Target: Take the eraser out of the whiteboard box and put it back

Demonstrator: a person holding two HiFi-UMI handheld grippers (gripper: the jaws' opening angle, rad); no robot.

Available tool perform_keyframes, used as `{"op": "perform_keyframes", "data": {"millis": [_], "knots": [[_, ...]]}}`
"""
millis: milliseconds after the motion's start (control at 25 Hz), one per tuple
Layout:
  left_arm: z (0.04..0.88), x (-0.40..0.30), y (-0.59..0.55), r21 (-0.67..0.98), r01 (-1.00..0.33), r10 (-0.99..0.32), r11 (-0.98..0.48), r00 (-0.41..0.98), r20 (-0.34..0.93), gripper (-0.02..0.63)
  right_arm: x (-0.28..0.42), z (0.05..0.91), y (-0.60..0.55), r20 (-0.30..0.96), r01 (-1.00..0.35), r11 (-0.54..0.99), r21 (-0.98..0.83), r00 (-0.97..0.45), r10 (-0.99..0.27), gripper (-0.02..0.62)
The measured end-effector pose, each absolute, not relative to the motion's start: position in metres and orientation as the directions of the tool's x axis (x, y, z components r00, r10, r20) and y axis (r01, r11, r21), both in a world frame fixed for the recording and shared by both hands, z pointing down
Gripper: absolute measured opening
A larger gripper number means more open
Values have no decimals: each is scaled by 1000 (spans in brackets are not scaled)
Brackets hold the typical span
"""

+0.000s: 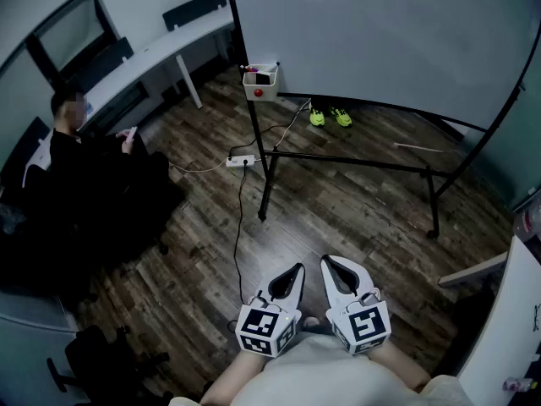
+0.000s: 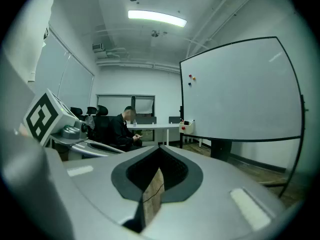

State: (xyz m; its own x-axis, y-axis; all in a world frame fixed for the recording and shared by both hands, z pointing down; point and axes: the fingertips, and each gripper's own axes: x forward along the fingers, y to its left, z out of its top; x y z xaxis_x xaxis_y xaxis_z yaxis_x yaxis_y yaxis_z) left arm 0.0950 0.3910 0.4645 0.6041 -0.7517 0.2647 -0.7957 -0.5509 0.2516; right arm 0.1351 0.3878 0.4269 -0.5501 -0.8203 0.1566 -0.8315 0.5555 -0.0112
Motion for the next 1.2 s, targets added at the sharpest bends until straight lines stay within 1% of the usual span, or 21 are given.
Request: {"op": "perform_keyframes", "data": {"millis": [240,480,680,1200], "knots": [[452,103,394,248,-804,-774,-541,591,229,0,137,422,395,137,-811,585,-4,-580,-803,3],[454,101,395,251,-820,-792,-513,566,229,0,133,419,397,102,-788,615,27,-610,-786,3],[456,96,386,257,-824,-796,-505,559,232,0,134,424,388,126,-796,603,-60,-605,-786,3],[452,54,310,255,-833,-806,-491,545,231,0,102,423,317,130,-782,619,-68,-622,-772,4]]}}
